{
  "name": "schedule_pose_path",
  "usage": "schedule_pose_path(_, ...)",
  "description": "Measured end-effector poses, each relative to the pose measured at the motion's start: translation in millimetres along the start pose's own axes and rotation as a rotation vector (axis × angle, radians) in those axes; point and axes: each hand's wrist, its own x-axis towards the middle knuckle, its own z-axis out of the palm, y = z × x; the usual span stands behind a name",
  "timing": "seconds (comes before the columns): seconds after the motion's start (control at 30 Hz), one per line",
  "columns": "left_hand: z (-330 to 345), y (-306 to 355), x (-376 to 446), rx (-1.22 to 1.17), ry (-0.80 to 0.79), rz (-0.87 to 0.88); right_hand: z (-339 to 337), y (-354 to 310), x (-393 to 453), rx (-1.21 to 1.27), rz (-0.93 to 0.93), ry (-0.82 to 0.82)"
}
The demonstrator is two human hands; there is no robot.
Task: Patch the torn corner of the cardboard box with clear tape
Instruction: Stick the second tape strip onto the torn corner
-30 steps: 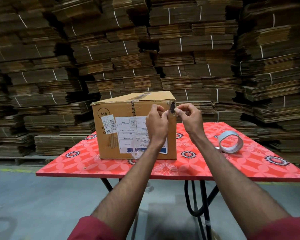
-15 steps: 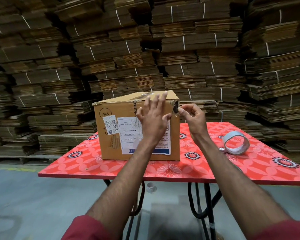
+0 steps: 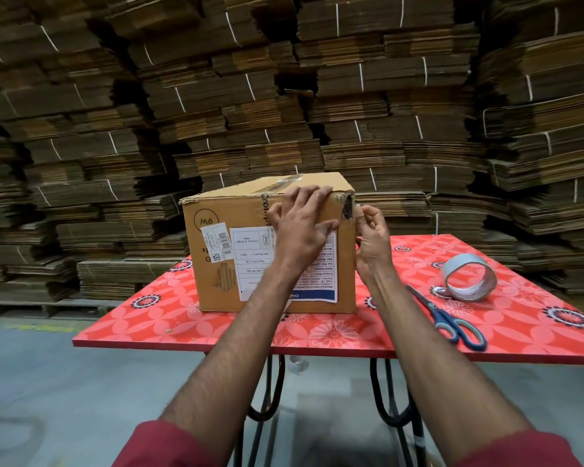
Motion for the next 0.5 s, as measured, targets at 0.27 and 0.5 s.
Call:
schedule_pose_path(0.27, -1, 1, 1, -0.011, -0.003, -0.004, -5, 22, -27, -0.633, -0.110, 0.120)
schedule_pose_path(0.5, -1, -1, 2, 0.011, -0.018, 0.007, -8, -9, -29, -0.527, 0.038, -0.053)
